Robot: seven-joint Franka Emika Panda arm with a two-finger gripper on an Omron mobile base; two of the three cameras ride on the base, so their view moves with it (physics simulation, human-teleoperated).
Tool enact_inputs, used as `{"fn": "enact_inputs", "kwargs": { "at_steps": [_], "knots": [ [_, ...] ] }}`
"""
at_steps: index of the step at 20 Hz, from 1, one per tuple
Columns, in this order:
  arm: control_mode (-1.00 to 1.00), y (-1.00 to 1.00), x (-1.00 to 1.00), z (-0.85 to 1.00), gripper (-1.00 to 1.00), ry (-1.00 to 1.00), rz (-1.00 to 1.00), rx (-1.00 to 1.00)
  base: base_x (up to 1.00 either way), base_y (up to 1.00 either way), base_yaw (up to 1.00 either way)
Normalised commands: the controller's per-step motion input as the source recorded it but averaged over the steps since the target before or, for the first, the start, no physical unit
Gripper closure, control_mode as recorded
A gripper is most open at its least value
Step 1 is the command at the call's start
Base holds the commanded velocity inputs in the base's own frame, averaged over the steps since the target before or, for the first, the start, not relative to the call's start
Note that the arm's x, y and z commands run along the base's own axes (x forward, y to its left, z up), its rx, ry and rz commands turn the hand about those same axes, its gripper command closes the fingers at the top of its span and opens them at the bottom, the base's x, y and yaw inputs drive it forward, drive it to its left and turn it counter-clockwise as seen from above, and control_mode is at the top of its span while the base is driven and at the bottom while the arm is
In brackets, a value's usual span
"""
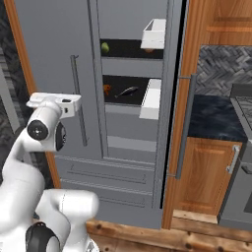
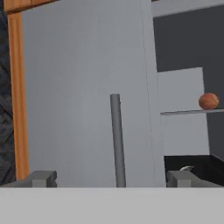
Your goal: Gather the cucumber and onion from the fridge and place them on a tray on the dining counter. Then gather the fish and chicken drumstick from the fridge and place them on the other tray.
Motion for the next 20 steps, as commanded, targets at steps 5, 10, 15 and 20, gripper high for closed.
{"fn": "enact_inputs", "kwargs": {
  "at_steps": [5, 10, 15, 20],
  "knots": [
    [-1.00, 0.09, 0.01, 0.00, -1.00, -0.05, -0.13, 0.10, 0.00, 0.00, 0.00],
    [-1.00, 0.25, 0.09, 0.00, -1.00, -0.06, -0.08, 0.12, 0.00, 0.00, 0.00],
    [-1.00, 0.33, 0.11, 0.00, -1.00, -0.07, 0.00, 0.10, 0.00, 0.00, 0.00],
    [-1.00, -0.03, 0.01, 0.00, -1.00, -0.09, 0.00, 0.02, 0.00, 0.00, 0.00]
  ]
}}
